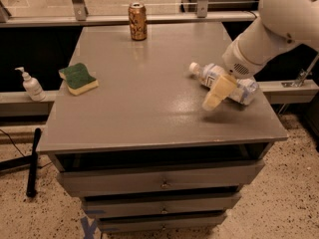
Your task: Move blue plastic bottle near orange can
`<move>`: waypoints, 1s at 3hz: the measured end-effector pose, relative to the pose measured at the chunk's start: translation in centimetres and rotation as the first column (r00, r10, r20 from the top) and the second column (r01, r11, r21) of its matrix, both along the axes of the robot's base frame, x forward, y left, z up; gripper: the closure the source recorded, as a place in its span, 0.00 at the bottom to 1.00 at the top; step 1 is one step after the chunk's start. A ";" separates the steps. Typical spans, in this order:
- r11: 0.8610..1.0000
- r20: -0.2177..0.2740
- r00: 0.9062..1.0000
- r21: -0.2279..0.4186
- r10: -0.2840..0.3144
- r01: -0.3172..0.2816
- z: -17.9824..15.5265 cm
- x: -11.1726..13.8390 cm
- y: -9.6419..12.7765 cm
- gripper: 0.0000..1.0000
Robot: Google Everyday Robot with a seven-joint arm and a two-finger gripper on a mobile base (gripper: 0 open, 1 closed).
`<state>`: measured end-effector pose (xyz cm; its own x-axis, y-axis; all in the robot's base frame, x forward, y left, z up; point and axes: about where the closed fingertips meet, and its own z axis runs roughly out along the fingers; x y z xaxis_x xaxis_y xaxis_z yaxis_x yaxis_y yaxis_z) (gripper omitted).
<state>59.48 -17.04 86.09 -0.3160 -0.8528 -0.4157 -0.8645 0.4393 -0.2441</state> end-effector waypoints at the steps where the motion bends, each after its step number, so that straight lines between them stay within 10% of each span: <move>1: 0.999 -0.013 1.000 0.024 -0.025 0.026 -1.6 2.1 0.0 0.17; 3: 0.994 -0.007 1.000 0.105 -0.001 0.002 -0.8 6.3 2.9 0.64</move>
Offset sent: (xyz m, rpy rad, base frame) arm 0.0685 0.0150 -0.0112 0.1021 0.0045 -0.0314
